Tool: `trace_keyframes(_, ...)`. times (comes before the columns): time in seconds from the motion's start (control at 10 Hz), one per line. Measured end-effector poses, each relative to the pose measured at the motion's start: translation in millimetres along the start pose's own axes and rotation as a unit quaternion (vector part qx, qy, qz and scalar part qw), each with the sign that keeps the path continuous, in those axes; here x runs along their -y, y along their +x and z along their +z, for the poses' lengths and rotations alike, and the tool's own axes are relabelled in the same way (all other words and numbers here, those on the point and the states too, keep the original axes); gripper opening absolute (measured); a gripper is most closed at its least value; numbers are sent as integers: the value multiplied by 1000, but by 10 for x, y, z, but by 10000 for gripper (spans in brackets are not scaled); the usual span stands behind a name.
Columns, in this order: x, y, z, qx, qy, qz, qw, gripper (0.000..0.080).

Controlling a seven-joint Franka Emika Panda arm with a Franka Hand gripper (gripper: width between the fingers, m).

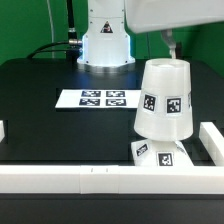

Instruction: Assemble lamp

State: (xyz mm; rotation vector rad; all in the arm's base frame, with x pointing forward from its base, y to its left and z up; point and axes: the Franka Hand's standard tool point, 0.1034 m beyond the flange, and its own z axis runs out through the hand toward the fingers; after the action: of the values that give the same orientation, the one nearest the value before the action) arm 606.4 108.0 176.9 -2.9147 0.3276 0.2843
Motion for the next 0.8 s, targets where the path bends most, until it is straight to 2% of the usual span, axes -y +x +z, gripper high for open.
trace_keyframes(0.2,101,-43,-52,9,-6,7,1000,698)
trace_keyframes(0.8,80,-34,-25,10,-7,6,1000,699)
